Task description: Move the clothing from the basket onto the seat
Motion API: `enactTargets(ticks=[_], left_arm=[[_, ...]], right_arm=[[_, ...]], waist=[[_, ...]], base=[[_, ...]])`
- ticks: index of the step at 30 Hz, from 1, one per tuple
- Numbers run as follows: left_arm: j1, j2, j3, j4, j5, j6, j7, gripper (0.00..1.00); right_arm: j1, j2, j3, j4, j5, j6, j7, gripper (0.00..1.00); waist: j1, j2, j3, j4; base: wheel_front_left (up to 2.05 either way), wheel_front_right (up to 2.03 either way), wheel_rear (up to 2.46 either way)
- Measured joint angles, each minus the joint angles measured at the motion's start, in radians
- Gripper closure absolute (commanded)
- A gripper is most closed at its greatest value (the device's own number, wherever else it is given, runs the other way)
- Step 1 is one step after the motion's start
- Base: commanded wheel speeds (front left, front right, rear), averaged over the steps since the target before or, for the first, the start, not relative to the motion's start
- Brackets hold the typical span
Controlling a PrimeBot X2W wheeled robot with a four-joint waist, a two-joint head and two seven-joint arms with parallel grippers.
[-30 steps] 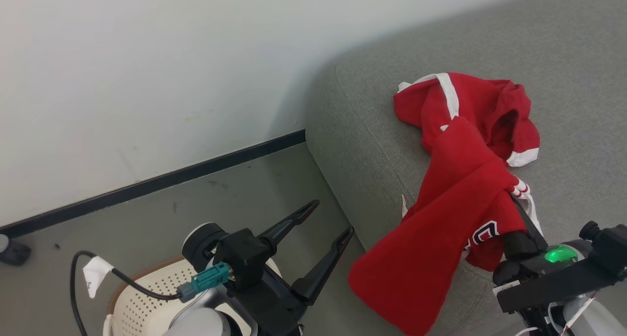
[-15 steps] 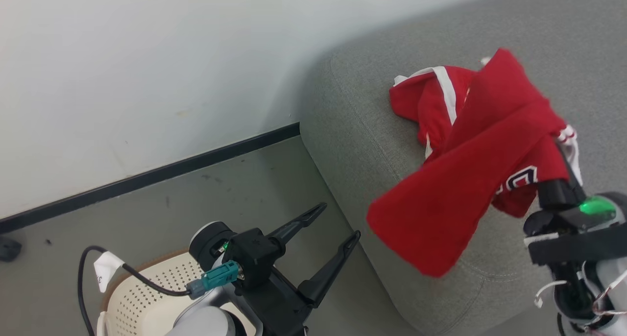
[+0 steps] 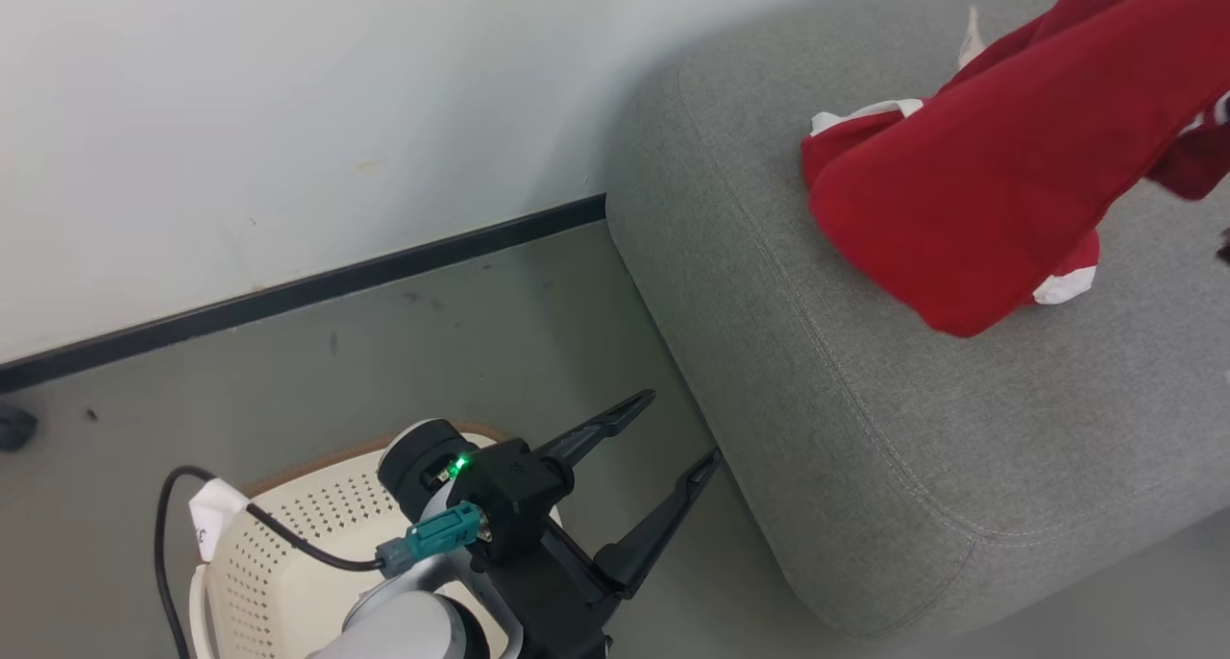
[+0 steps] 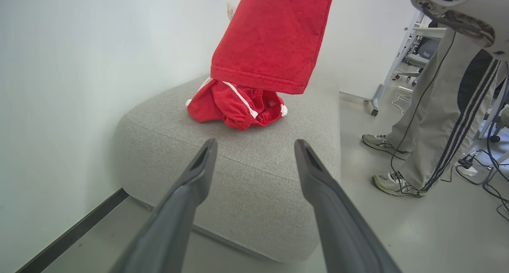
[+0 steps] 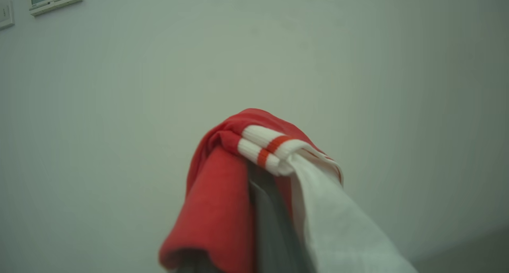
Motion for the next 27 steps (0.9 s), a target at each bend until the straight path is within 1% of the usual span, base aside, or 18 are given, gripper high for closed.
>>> enactTargets(ticks=[5, 7, 13, 15, 19, 20, 24, 27], left_arm=[[-0.007, 0.001, -0.008, -0.024, 0.002, -0.001, 0.018, 0.00], [-0.016, 0.007, -0.009, -0.030, 0.003, -0.007, 0.023, 0.00], [-0.044, 0.014, -0.009, -0.052, 0.004, -0.008, 0.035, 0.00], [-0.051, 0.018, -0.008, -0.061, 0.005, -0.008, 0.037, 0.00], [-0.064, 0.035, -0.006, -0.076, 0.007, -0.008, 0.050, 0.00], [-0.067, 0.040, -0.005, -0.084, 0.008, -0.009, 0.055, 0.00], [-0.078, 0.053, -0.004, -0.098, 0.009, -0.009, 0.067, 0.00], [-0.091, 0.063, 0.001, -0.112, 0.009, -0.009, 0.077, 0.00]], right_arm=[[-0.102, -0.072, -0.046, 0.071, 0.029, 0.000, 0.001, 1.00], [-0.132, -0.089, -0.068, 0.108, 0.029, 0.000, 0.001, 1.00], [-0.199, -0.145, -0.139, 0.223, 0.016, -0.002, 0.001, 1.00], [-0.211, -0.169, -0.145, 0.251, -0.015, -0.021, 0.000, 1.00], [-0.226, -0.209, -0.185, 0.314, -0.068, -0.084, 0.000, 1.00], [-0.231, -0.230, -0.205, 0.332, -0.098, -0.122, -0.001, 1.00], [-0.237, -0.270, -0.211, 0.397, -0.163, -0.172, -0.002, 1.00], [-0.237, -0.285, -0.204, 0.435, -0.193, -0.196, -0.002, 1.00]], waist=[[0.0000, 0.0000, 0.037, 0.011], [0.0000, 0.0000, 0.055, 0.016], [0.0001, 0.0000, 0.111, 0.034], [0.0001, 0.0000, 0.130, 0.041], [0.0001, 0.0001, 0.168, 0.055], [0.0001, 0.0000, 0.189, 0.062], [0.0001, 0.0000, 0.230, 0.076], [0.0000, 0.0000, 0.261, 0.086]], base=[[0.00, 0.00, 0.00], [0.00, 0.00, 0.00], [0.00, 0.00, 0.00], [0.00, 0.00, 0.00], [0.00, 0.00, 0.00], [0.00, 0.00, 0.00], [0.00, 0.00, 0.00], [0.00, 0.00, 0.00]])
